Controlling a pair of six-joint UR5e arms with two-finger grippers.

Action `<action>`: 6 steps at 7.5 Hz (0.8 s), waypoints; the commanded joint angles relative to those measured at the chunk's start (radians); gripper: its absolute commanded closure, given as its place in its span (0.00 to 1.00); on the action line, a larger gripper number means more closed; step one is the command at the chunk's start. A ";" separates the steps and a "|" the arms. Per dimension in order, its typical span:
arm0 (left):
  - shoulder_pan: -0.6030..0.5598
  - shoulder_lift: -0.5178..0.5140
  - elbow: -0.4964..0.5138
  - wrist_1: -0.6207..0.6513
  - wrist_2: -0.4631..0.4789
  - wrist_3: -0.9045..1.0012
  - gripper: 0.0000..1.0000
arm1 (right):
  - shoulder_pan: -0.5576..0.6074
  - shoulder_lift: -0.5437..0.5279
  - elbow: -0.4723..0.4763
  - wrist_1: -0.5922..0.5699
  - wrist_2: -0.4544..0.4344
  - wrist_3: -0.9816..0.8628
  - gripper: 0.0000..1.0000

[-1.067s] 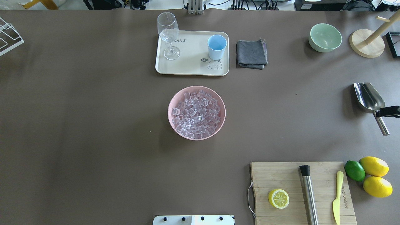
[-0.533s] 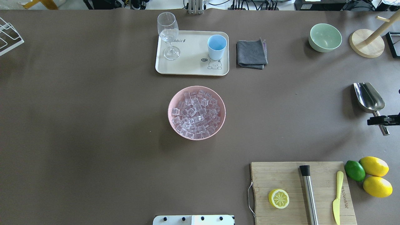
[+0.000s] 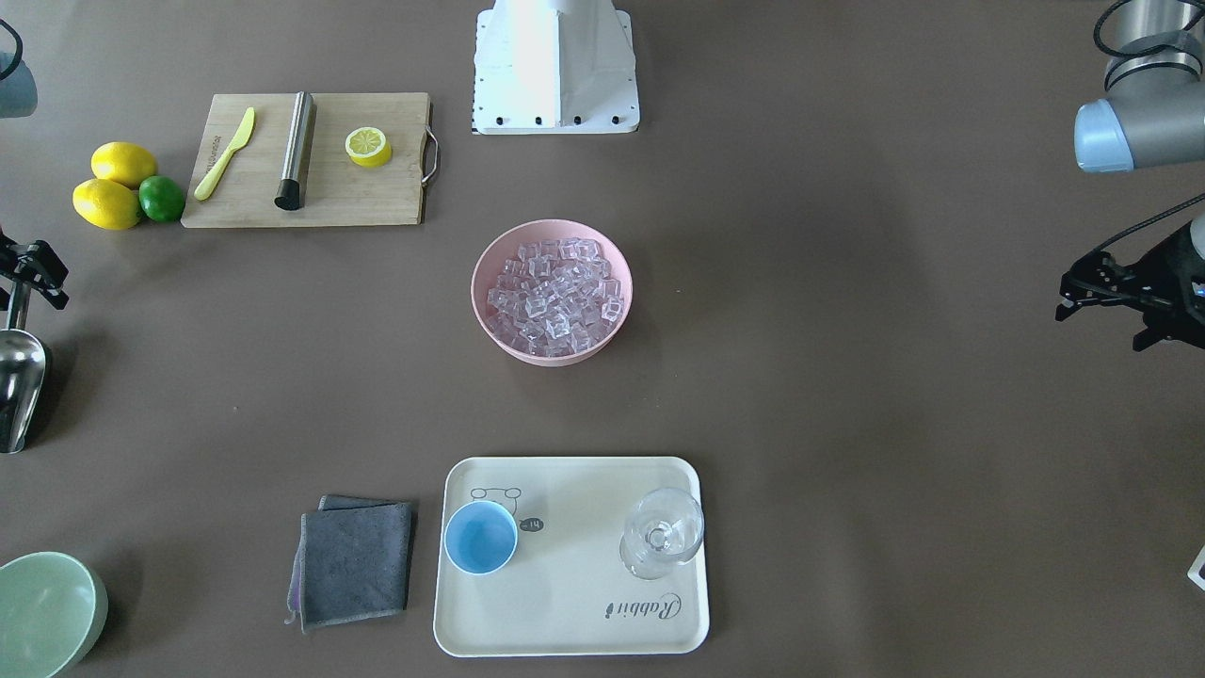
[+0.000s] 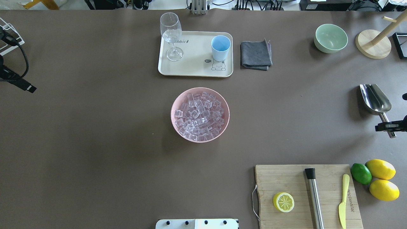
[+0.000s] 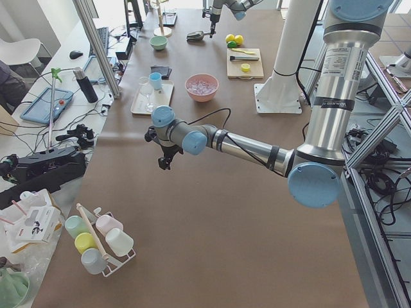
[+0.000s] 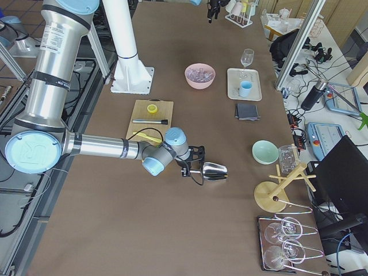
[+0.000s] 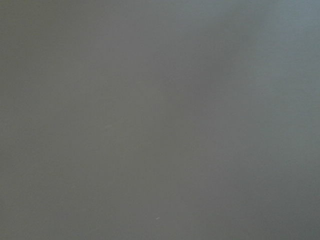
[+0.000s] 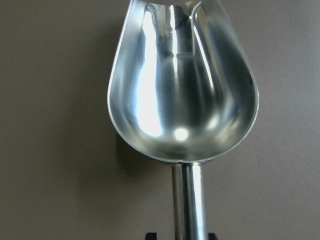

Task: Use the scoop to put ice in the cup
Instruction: 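Lift the metal scoop with the right gripper while the left arm reaches the bowl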

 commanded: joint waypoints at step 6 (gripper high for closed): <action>0.292 -0.142 -0.082 -0.143 -0.064 0.204 0.01 | 0.177 0.079 0.301 -0.514 0.102 -0.619 1.00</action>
